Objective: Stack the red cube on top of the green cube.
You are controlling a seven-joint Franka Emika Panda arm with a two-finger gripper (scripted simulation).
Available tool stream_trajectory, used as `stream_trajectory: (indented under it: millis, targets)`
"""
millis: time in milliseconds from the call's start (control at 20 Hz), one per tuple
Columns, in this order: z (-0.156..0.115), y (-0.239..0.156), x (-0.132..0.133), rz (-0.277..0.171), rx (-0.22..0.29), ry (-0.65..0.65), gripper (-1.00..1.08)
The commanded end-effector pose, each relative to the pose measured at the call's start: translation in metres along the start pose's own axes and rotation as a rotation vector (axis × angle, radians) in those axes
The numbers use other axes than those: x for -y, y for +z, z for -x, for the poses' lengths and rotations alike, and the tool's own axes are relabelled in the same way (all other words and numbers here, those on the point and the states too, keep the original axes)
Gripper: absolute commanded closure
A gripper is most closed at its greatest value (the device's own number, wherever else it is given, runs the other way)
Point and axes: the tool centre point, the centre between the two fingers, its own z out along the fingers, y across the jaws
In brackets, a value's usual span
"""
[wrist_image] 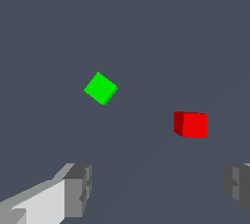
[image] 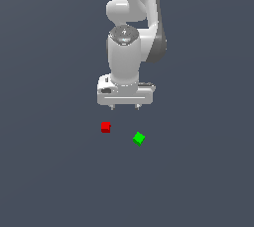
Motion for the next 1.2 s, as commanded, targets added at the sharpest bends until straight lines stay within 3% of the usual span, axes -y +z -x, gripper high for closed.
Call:
stream_trajectory:
  millis: [0,350,850,1150]
  targets:
    - [0.000,0.000,0.000,0.000,0.000,0.000,-0.92]
    - [0.000,0.017,-0.015,0.000,0.005,0.007,-0.92]
    - [-0.001,0.083,-0.072,-0.001,0.023,0.034,-0.92]
    - [-0.001,0.108,-0.093,-0.003,0.030,0.044,-0.92]
